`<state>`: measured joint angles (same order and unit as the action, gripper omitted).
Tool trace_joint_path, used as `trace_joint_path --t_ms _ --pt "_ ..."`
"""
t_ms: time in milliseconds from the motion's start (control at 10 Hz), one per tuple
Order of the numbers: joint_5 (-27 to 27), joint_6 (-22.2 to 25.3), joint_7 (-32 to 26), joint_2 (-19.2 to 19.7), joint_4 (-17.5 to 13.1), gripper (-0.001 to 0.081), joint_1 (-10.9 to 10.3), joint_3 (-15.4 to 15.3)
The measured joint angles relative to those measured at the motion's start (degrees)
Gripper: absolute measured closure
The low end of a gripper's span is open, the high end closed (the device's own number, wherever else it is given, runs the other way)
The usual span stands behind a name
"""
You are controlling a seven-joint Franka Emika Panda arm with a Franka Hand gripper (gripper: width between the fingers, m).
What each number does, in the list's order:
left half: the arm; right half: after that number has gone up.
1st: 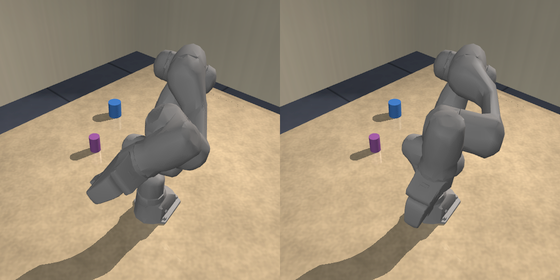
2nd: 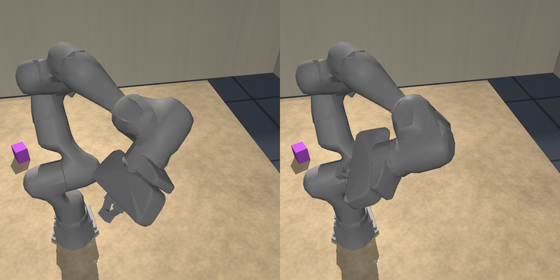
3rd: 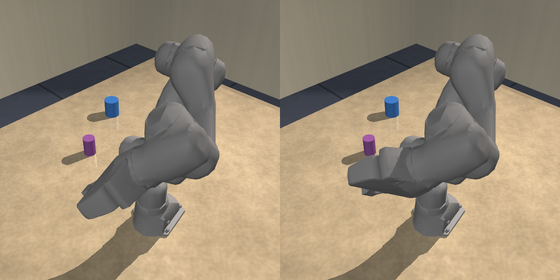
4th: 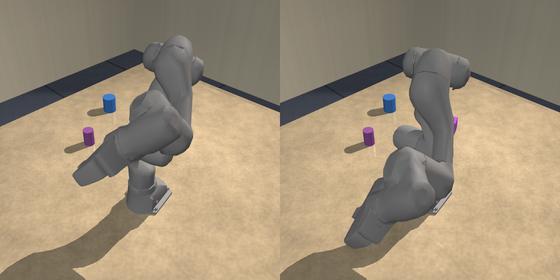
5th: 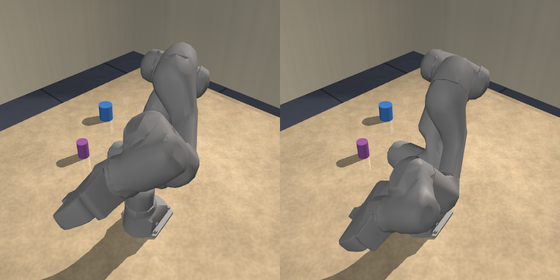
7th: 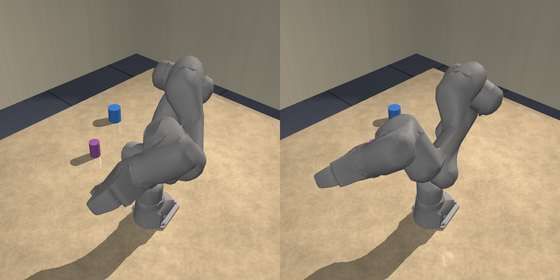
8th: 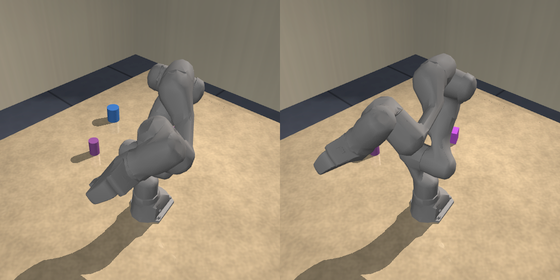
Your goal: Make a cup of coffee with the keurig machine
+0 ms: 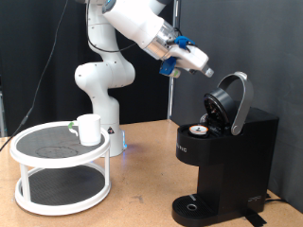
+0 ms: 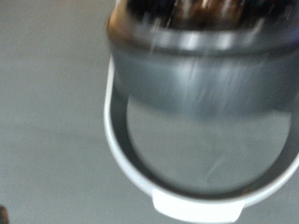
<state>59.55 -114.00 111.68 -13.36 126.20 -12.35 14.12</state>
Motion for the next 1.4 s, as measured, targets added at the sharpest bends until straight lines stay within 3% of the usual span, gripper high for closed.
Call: trace_joint_path --t_ms 300,600,800,1000,1400 --pt "0.90 -0.02 1.43 0.33 -2.87 0.0072 -1.68 -2.79" --pt "-4.32 -3.09 8.71 1.90 -5.94 0.0072 -2.45 -7.65" --pt "-4.46 -6.17 11.96 2.99 -7.71 0.0072 -3.23 -10.55" --pt "-5.53 -6.68 15.08 4.61 -10.34 0.0072 -3.72 -12.87" --pt "-12.73 -6.68 21.15 8.82 -15.57 0.0072 -4.39 -16.47"
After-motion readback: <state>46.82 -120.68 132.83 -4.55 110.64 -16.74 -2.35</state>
